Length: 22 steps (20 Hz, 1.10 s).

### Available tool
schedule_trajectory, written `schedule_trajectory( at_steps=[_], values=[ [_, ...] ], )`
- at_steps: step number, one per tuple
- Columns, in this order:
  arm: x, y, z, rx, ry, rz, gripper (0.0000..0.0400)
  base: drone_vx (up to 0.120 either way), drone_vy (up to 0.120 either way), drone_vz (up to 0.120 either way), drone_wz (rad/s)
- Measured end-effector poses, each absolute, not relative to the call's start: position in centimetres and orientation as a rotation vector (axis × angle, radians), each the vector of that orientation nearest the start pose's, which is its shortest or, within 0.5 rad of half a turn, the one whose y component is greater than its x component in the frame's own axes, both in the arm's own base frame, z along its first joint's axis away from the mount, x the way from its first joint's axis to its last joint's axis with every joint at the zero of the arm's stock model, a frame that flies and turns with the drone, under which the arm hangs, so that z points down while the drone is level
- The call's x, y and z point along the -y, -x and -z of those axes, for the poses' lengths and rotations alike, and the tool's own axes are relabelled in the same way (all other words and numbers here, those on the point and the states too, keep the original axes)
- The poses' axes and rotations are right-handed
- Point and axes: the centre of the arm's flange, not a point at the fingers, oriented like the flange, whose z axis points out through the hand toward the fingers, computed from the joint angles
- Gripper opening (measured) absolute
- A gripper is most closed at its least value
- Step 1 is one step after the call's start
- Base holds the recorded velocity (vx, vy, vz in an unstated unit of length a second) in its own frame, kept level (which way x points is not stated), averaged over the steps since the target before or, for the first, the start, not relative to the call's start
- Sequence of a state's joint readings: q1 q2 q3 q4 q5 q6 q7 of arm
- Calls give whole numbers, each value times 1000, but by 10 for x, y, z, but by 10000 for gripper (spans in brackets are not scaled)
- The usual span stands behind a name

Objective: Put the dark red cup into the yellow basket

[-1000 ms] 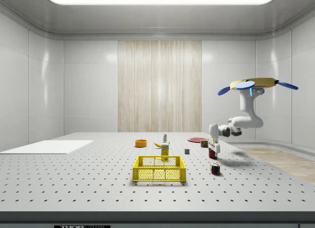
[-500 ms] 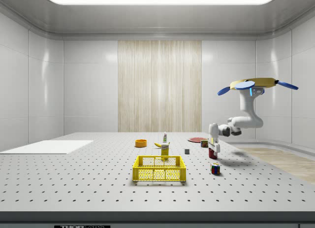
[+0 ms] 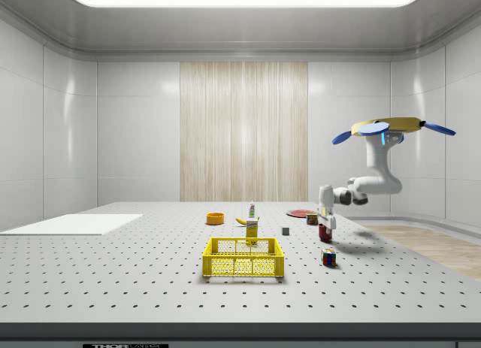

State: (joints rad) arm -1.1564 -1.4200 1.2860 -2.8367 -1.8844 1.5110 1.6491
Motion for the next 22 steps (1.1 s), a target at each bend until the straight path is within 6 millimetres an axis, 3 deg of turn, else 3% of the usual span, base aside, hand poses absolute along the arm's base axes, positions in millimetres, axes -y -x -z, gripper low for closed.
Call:
schedule_trajectory(
  at_steps=[7,19,22],
  values=[
    [-6,-315,-500,2,-1,-785,100,114,120,120,0],
    [-6,-315,-497,2,-1,-785,100,120,120,120,0],
    [-6,-315,-497,2,-1,-785,100,120,120,27,0]
  ],
)
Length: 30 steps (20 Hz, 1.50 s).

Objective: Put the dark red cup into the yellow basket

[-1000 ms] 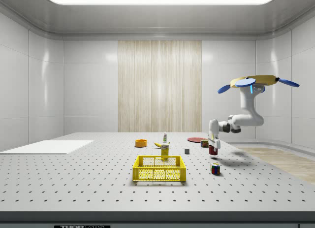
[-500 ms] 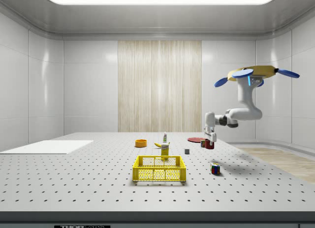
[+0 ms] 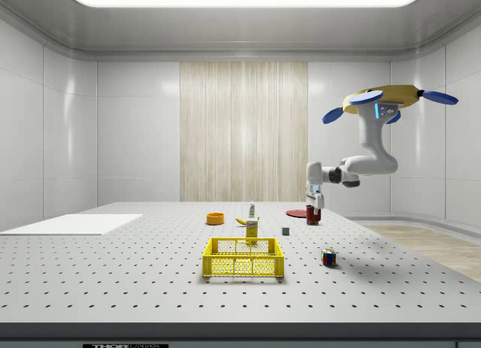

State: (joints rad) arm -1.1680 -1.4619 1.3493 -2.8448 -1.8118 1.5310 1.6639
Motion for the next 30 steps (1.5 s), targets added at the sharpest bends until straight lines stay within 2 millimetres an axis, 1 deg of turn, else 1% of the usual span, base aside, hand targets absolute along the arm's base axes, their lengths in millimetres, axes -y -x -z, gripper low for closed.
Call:
schedule_trajectory(
  at_steps=[24,30],
  values=[
    [-6,-315,-497,2,-1,-785,100,120,120,0,0],
    [-6,-315,-497,2,-1,-785,100,120,7,0,0]
  ],
)
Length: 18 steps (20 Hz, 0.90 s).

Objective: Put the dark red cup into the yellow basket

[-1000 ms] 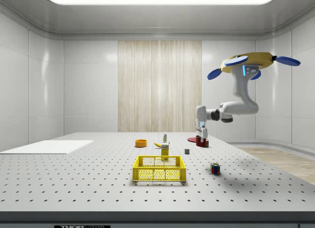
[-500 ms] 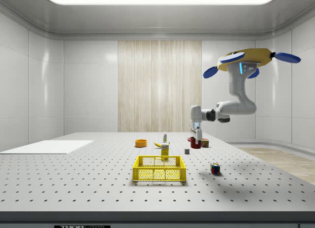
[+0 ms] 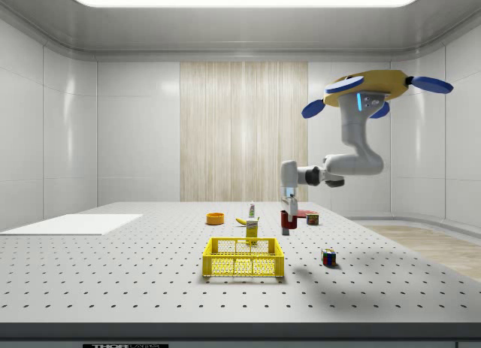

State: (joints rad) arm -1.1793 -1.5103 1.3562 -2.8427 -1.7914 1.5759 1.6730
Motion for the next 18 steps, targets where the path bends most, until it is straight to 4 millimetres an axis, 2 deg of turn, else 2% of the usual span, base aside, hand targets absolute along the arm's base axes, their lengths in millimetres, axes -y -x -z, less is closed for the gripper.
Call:
schedule_trajectory(
  at_steps=[3,6,9,11,15,18],
  values=[
    [-6,-315,-497,2,-1,-785,100,120,93,0,0],
    [-6,-315,-497,2,-1,-786,100,120,13,0,0],
    [-6,-315,-497,2,-1,-786,100,120,0,-80,0],
    [-6,-315,-497,2,-1,-786,100,120,0,0,0],
    [-6,-315,-497,2,-1,-786,100,120,70,0,0],
    [-6,-315,-497,2,-1,-786,100,120,0,-93,0]
  ],
)
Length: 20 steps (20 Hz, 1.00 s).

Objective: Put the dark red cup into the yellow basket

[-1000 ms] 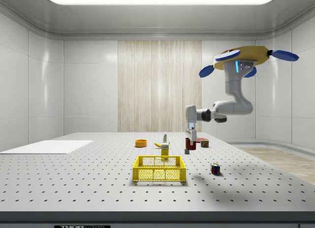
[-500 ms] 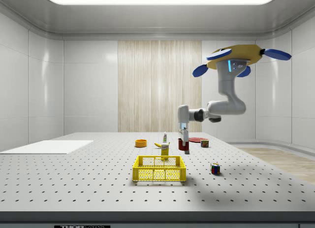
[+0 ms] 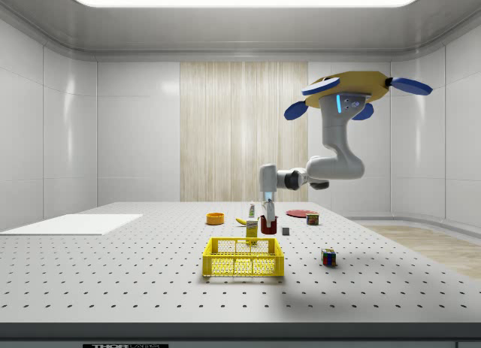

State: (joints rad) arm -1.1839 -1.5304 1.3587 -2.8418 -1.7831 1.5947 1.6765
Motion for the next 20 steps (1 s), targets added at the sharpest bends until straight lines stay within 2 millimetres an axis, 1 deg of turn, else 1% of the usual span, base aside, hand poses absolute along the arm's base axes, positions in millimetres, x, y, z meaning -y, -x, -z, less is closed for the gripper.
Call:
schedule_trajectory(
  at_steps=[4,9,20],
  values=[
    [-6,-315,-497,2,-1,-786,100,120,0,-60,0],
    [-6,-315,-497,2,-1,-786,100,120,0,-8,0],
    [-6,-315,-497,2,-1,-786,100,120,0,-116,0]
  ],
)
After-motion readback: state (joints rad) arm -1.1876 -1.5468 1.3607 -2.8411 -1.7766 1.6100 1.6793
